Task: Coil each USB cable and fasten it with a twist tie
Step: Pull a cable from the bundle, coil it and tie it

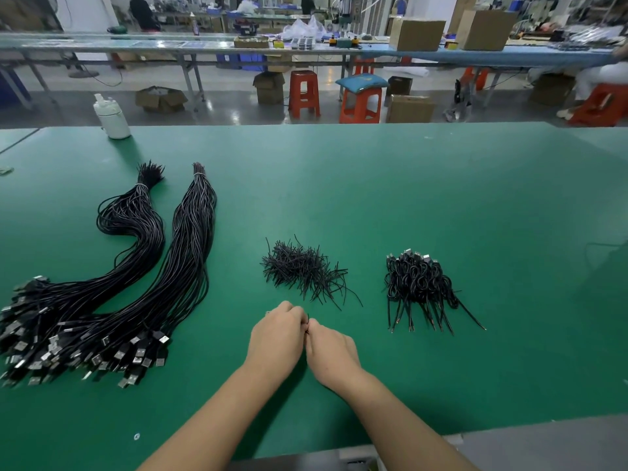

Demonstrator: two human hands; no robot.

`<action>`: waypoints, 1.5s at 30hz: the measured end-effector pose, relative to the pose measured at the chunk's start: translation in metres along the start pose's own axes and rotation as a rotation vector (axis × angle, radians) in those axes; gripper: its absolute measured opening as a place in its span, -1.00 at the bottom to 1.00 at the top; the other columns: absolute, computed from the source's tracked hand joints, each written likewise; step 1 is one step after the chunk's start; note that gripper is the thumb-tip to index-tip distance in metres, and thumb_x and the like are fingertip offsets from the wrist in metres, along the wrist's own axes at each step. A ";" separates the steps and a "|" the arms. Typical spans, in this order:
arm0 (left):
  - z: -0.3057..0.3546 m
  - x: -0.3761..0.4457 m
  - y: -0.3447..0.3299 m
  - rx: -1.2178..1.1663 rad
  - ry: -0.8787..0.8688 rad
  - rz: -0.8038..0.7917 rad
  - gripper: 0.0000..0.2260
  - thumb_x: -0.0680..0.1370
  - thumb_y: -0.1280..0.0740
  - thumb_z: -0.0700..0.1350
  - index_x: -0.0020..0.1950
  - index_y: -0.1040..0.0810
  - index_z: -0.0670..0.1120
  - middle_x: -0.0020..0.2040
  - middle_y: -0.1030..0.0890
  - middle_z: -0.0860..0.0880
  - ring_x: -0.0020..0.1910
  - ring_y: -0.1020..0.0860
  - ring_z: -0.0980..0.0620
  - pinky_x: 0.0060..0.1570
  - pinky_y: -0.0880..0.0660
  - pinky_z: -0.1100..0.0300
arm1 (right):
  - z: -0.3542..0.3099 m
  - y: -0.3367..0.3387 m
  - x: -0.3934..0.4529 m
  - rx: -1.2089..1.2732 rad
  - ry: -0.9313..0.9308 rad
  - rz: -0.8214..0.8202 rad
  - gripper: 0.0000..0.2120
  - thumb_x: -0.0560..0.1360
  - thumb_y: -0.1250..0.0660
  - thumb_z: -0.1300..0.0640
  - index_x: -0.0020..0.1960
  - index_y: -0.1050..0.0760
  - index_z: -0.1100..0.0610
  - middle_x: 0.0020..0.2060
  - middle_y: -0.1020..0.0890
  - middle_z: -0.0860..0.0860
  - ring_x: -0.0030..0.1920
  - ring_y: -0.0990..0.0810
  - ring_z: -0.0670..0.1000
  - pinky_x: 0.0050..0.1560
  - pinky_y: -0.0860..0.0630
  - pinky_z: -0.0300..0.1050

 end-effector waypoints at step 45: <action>0.016 -0.006 0.006 -0.143 -0.306 0.136 -0.95 0.54 -0.39 -0.11 -0.08 -0.57 -0.08 -0.16 -0.56 0.02 -0.31 -0.54 -0.03 -0.30 -0.50 0.08 | 0.038 0.013 -0.016 1.639 -0.234 -0.140 -0.71 0.57 -0.32 0.12 0.11 -0.57 0.35 -0.08 -0.67 0.22 -0.13 -0.65 0.07 -0.09 -0.63 -0.03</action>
Point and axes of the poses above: each hand's wrist, its own x-axis towards the middle knuckle, its own y-axis out of the back of the hand, z = x × y, the point moved 4 cm from there along x, towards the middle knuckle
